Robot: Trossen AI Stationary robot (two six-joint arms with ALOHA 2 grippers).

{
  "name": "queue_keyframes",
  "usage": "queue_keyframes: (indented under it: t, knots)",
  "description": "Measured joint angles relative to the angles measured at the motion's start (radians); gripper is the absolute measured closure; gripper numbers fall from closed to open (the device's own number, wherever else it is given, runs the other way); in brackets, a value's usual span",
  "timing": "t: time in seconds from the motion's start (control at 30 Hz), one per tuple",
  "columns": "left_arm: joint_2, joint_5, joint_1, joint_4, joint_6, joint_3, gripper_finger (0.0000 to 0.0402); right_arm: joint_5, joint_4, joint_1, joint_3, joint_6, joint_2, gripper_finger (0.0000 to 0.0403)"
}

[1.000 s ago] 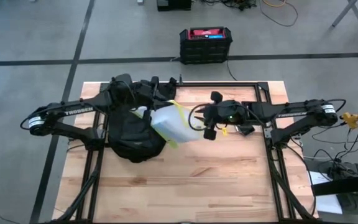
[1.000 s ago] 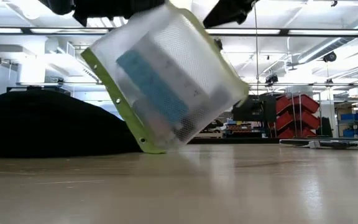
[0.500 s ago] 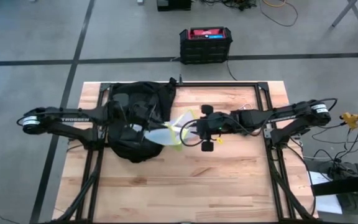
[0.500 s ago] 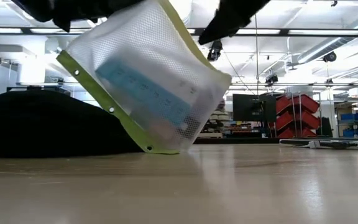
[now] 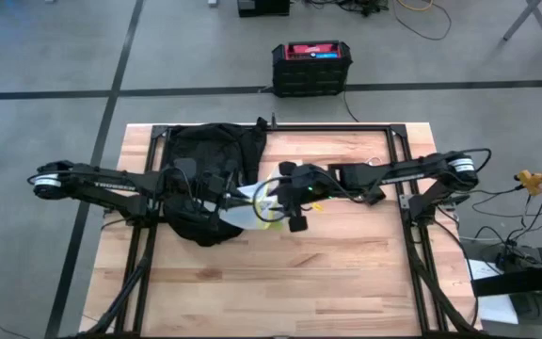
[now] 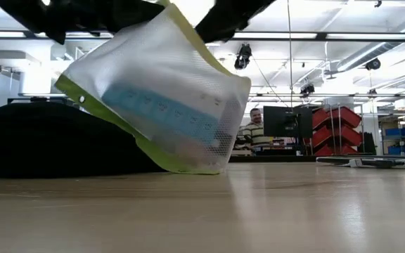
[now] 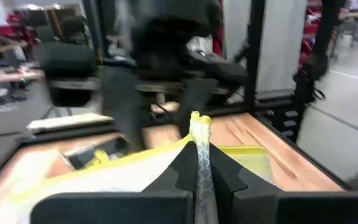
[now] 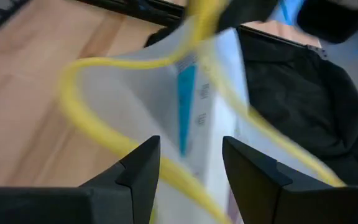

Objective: Unpack backpack
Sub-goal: Remove the white medicine organizer from the zip bag

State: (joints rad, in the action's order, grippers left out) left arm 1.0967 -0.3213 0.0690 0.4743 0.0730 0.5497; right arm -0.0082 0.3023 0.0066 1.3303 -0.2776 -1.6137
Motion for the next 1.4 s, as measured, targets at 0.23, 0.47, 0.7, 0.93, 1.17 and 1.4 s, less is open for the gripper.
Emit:
queue_keyframes:
  t: [0.23,0.47,0.7,0.93,1.17,1.4]
  knots:
    - [-0.004,0.053,-0.065,0.005,0.001,-0.043,0.0401,-0.019,0.171,-0.032,0.195,-0.029,-0.129,0.0242]
    - [-0.028,0.176,-0.084,0.014,-0.027,-0.134,0.0401,-0.098,0.288,-0.032,0.208,0.037,-0.227,0.0233]
    - [-0.069,0.183,-0.096,0.012,-0.086,-0.197,0.0401,-0.101,0.329,-0.032,0.223,0.087,-0.250,0.0206]
    - [-0.076,0.182,-0.139,0.023,-0.113,-0.221,0.0401,-0.108,0.344,-0.041,0.337,0.085,-0.257,0.0166]
    - [-0.069,0.251,-0.203,0.024,-0.119,-0.227,0.0401,-0.204,0.358,-0.043,0.410,0.086,-0.383,0.0132]
    - [-0.088,0.321,-0.231,0.006,-0.128,-0.236,0.0401,-0.209,0.385,-0.029,0.433,0.129,-0.461,0.0136]
